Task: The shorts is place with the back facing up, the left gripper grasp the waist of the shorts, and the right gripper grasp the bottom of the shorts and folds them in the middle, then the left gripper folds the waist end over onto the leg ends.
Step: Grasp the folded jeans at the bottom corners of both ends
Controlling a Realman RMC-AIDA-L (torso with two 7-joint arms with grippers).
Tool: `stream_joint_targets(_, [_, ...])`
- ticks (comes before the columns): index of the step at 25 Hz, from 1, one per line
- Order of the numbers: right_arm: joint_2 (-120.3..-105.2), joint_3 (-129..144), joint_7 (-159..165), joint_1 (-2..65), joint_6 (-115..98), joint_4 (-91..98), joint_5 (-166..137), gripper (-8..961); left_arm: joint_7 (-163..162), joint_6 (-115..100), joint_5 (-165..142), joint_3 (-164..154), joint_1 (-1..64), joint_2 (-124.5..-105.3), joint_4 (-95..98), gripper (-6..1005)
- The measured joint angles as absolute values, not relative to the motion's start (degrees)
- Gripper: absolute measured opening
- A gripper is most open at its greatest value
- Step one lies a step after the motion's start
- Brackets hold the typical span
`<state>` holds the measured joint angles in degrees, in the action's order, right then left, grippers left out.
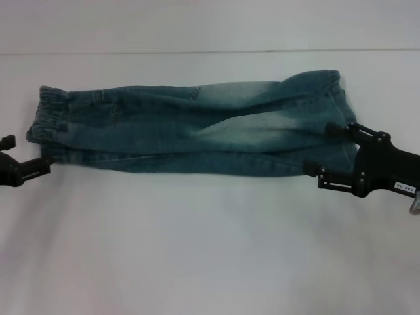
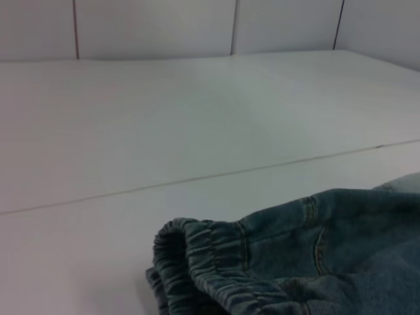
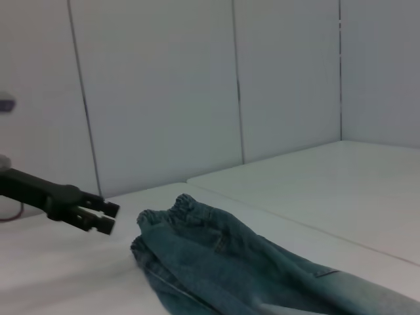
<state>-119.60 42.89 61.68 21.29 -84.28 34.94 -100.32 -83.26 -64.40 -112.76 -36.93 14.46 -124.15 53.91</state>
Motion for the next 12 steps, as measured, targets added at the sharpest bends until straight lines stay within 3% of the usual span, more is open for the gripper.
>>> stream_joint_targets(12, [-119.7,43.6,62.2,22.0,-84.9,34.1,-100.1,944,-75.1,-55.6,-112.5,-37.4,19.5,-124.04,47.2,937])
